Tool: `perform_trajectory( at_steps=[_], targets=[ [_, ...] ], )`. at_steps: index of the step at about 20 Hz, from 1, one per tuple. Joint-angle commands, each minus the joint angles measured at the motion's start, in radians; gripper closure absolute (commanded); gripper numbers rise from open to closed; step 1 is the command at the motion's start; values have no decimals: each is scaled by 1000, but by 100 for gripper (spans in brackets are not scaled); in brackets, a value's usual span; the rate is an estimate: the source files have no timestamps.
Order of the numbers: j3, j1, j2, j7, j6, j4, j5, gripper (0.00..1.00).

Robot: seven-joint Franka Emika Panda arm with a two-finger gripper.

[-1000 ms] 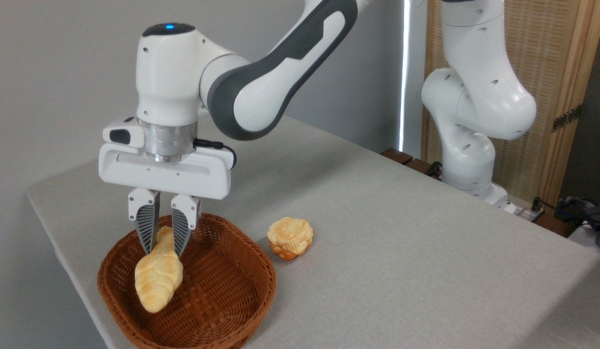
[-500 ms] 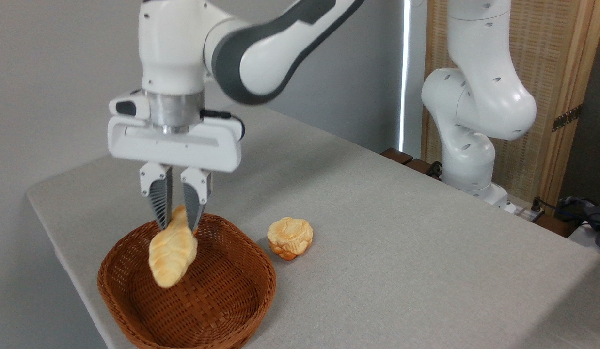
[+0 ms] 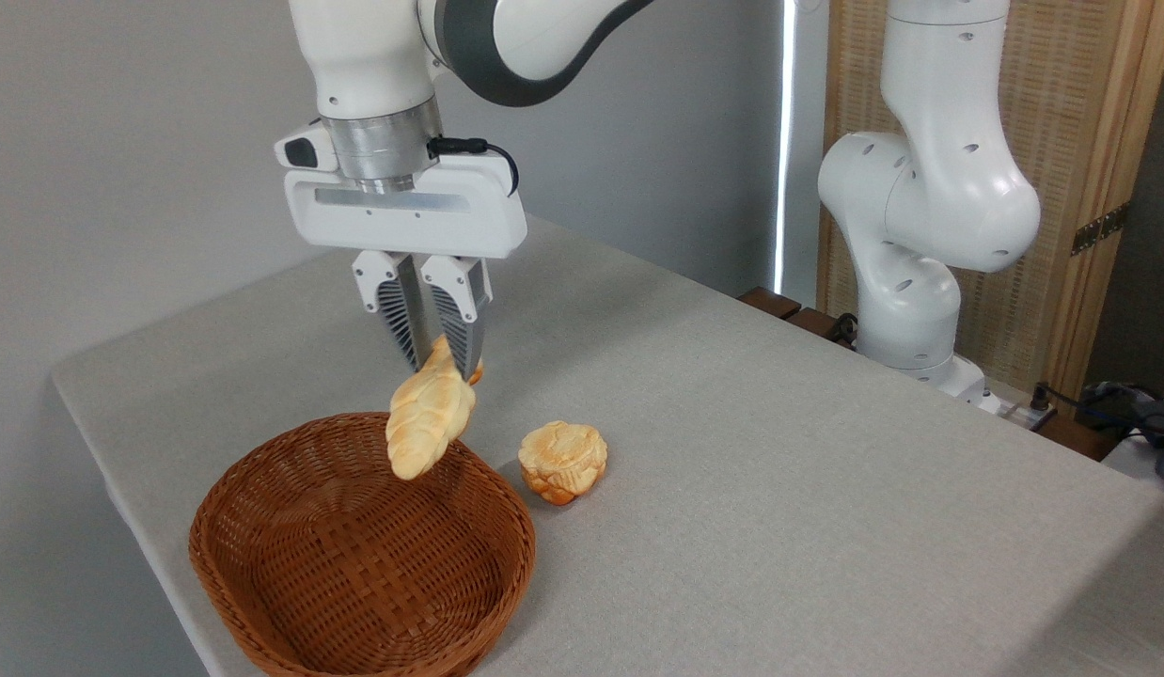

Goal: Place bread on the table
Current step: 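Lift the bread roll out of the basket toward the round bun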

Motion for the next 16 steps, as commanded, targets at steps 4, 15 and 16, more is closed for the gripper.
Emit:
perform_trajectory(
  at_steps=[4,15,16],
  targets=[
    [-5,-72,-63,111,-17,-97,-14,56],
    [-14,-141,-68,138,-19,-153,-14,56],
    [-14,-145,-68,138,-19,-162,-14,56]
  ],
)
